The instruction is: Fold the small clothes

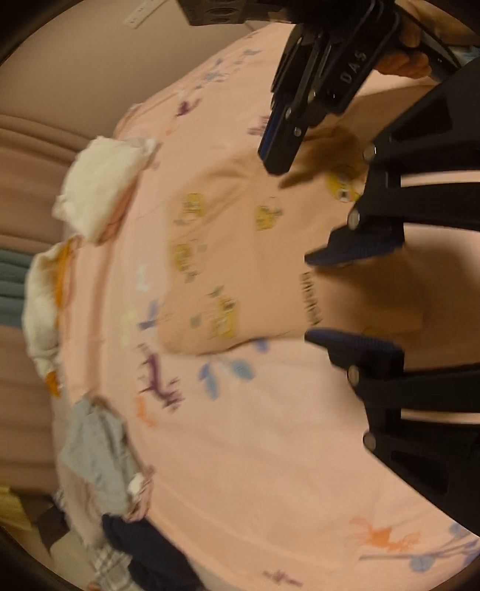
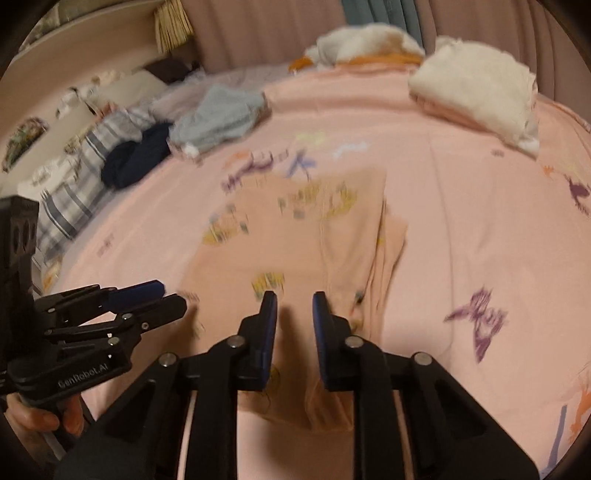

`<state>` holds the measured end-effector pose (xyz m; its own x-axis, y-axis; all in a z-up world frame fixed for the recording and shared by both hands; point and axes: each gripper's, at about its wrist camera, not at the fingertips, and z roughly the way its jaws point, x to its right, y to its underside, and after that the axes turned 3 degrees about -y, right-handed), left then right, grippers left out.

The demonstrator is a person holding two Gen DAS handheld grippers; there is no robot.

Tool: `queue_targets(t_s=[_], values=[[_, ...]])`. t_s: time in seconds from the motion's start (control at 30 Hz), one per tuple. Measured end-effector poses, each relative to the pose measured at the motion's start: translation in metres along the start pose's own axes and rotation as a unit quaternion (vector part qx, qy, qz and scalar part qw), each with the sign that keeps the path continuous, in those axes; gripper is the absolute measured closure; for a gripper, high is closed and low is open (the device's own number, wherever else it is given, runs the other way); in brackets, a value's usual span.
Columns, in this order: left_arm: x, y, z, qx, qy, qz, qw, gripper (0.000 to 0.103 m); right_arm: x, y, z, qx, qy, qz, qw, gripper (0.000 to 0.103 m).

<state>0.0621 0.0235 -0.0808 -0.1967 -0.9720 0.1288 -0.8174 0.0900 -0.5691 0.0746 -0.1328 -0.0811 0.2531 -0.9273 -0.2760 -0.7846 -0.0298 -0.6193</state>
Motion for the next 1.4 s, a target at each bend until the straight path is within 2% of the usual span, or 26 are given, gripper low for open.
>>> queue_targets(t_s=[0.13, 0.23, 0.33, 0.4, 0.43, 0.47, 0.5, 0.53, 0.57, 0.67, 0.77, 0.93, 1.03, 1.4], values=[[0.002, 0.011, 0.021, -0.025, -0.016, 0.004, 0.9995, 0.072, 0.006, 0.011, 0.015, -0.03, 0.016, 0.009, 0.999, 0.088], [0.001, 0.014, 0.015, -0.026, -0.014, 0.005, 0.9996, 0.072, 0.003, 0.016, 0.01, -0.039, 0.021, -0.003, 0.999, 0.088], [0.0, 0.013, 0.0, -0.025, -0.005, -0.005, 0.9997, 0.072, -0.003, 0.017, -0.009, -0.036, 0.01, 0.0, 0.999, 0.08], [0.002, 0.013, -0.013, -0.02, -0.008, -0.007, 0.9997, 0.069, -0.008, 0.016, -0.024, -0.028, 0.01, 0.002, 1.0, 0.066], [0.003, 0.012, -0.02, -0.017, -0.012, -0.008, 0.9998, 0.059, -0.011, 0.015, -0.033, -0.023, 0.013, 0.005, 1.0, 0.05], [0.004, 0.011, -0.028, -0.012, -0.015, -0.009, 0.9998, 0.044, -0.014, 0.014, -0.041, -0.018, 0.017, 0.006, 1.0, 0.039], [0.005, 0.01, -0.036, -0.005, -0.017, -0.011, 0.9998, 0.036, -0.016, 0.014, -0.05, -0.012, 0.02, 0.007, 1.0, 0.035], [0.007, 0.01, -0.044, 0.0, -0.021, -0.01, 0.9997, 0.021, -0.018, 0.014, -0.058, -0.007, 0.024, 0.008, 1.0, 0.027], [0.008, 0.009, -0.049, 0.001, -0.024, -0.009, 0.9997, 0.013, -0.02, 0.013, -0.066, -0.005, 0.029, 0.009, 1.0, 0.018], [0.011, 0.008, -0.065, 0.007, -0.038, -0.015, 0.9991, 0.011, -0.024, 0.014, -0.079, -0.01, 0.036, 0.011, 0.999, 0.001], [0.016, 0.008, -0.082, 0.012, -0.058, -0.012, 0.9981, 0.004, -0.032, 0.014, -0.09, -0.014, 0.04, -0.002, 0.999, 0.0], [0.019, 0.008, -0.106, 0.019, -0.084, -0.009, 0.9962, 0.003, -0.048, 0.014, -0.112, -0.003, 0.057, -0.032, 0.998, 0.0], [0.018, 0.011, -0.117, 0.021, -0.086, -0.016, 0.9959, 0.003, -0.053, 0.014, -0.125, 0.012, 0.053, -0.04, 0.998, 0.0], [0.018, 0.015, -0.121, 0.014, -0.103, -0.027, 0.9942, 0.003, -0.057, 0.018, -0.117, 0.005, 0.066, -0.04, 0.997, 0.0]])
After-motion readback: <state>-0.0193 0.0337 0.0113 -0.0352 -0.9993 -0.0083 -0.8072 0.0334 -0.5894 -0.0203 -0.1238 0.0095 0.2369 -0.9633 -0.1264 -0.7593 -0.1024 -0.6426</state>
